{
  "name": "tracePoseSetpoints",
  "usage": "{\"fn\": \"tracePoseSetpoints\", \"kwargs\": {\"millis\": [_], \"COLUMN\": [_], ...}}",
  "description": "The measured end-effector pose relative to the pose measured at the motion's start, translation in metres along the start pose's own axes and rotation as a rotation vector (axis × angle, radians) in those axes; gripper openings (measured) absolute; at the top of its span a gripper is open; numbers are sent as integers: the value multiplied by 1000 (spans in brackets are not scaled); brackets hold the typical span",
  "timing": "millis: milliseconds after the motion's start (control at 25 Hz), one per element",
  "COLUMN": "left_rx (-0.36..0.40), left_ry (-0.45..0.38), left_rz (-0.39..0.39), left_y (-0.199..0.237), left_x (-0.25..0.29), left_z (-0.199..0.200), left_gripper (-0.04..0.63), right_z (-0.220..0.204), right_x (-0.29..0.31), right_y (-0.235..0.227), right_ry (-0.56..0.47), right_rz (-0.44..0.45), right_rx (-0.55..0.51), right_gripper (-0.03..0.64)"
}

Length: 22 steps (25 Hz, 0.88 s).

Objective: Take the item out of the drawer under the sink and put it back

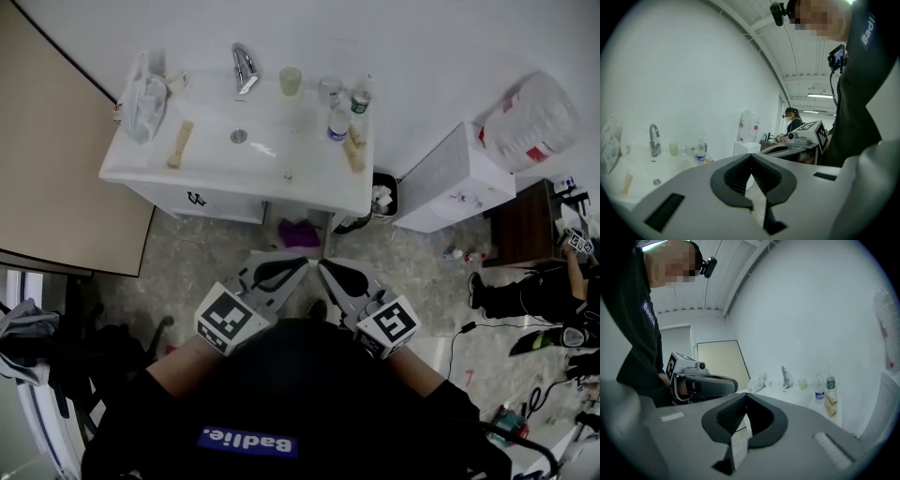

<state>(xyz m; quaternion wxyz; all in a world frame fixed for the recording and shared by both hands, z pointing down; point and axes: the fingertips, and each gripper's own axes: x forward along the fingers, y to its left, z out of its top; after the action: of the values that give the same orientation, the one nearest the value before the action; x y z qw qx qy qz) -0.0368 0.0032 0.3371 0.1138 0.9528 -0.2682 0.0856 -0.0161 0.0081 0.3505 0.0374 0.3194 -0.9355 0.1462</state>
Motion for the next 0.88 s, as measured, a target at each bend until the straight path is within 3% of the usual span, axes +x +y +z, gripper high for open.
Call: {"fn": "tracePoseSetpoints", "kwargs": {"millis": [280,880], "left_rx": [-32,-10], "left_ry": [-12,-6], "left_rz": [-27,-43], "left_y": [-7,-8], "left_x": [-8,-12], "left_z": [-3,-6], "left_gripper": [6,6], "right_z": [8,1], "right_x": [-3,0], "right_y": [12,13], "right_ry": [-19,0], "right_rz": [17,7], "right_rx": [-5,17], "right_gripper": [2,2]}}
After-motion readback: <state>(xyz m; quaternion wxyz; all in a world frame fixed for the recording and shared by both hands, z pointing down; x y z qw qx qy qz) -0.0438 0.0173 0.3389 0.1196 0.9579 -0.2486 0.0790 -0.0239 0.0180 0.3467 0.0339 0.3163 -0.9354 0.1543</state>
